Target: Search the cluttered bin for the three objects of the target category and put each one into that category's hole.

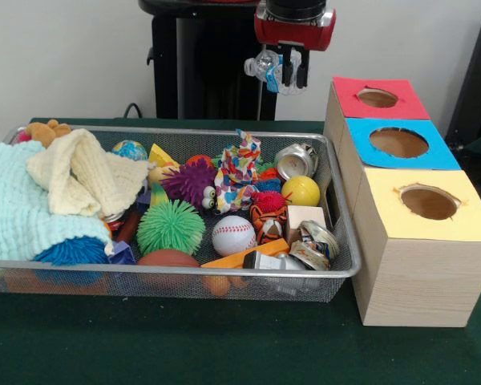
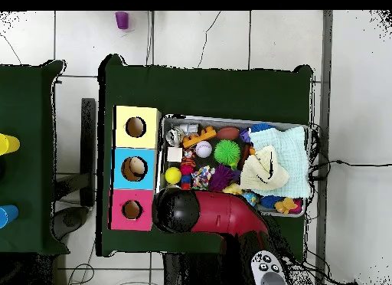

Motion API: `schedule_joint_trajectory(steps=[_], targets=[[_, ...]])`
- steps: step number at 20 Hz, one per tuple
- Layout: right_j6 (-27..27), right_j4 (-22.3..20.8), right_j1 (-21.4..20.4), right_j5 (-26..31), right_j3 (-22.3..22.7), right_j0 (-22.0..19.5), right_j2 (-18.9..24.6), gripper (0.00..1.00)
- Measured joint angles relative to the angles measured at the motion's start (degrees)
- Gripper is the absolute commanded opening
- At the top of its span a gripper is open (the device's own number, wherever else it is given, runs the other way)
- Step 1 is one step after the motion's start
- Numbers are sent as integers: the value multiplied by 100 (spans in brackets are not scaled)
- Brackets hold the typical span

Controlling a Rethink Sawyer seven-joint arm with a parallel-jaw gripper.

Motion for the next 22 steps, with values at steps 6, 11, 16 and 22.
schedule_joint_trajectory(steps=[6, 11, 16, 22], targets=[[0, 460, -137, 0, 111, -391, 437, 0], [0, 711, -248, 2, 201, -626, 694, 0], [0, 903, -457, 202, 202, -605, 860, 0], [0, 1164, -621, 311, 203, -598, 1079, 0]])
